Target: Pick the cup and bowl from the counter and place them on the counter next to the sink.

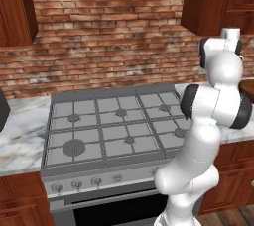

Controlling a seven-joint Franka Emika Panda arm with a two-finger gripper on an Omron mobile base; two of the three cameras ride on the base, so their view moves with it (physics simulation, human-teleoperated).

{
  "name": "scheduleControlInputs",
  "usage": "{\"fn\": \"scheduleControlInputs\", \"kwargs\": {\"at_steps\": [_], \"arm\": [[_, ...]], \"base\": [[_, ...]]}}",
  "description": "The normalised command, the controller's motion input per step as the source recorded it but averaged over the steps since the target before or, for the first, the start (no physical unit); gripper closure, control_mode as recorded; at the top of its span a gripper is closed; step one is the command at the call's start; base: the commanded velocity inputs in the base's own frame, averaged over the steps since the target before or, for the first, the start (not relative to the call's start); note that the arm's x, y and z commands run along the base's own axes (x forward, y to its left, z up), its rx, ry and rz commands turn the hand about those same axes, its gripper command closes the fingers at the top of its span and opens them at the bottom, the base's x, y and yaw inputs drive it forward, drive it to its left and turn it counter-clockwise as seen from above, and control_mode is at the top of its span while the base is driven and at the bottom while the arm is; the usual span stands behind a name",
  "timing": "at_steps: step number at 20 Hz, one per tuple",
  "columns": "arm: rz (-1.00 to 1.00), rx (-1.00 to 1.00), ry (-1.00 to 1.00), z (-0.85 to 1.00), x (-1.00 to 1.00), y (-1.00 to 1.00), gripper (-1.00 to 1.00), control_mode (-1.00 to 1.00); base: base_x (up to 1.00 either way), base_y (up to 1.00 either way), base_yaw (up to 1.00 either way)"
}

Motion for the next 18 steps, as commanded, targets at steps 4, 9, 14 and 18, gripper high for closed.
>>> {"fn": "scheduleControlInputs", "kwargs": {"at_steps": [4, 9, 14, 18], "arm": [[0.00, 0.14, -0.24, 0.00, -0.08, -0.24, -1.00, -1.00], [0.00, 0.07, -0.20, 0.00, 0.01, -0.13, -1.00, -1.00], [0.00, 0.00, -0.02, 0.00, 0.06, 0.00, -1.00, -1.00], [0.00, 0.00, 0.00, -0.09, 0.19, 0.00, -1.00, -1.00]], "base": [[0.00, 0.00, 0.00], [0.00, 0.00, 0.00], [0.00, 0.00, 0.00], [0.00, 0.00, 0.00]]}}
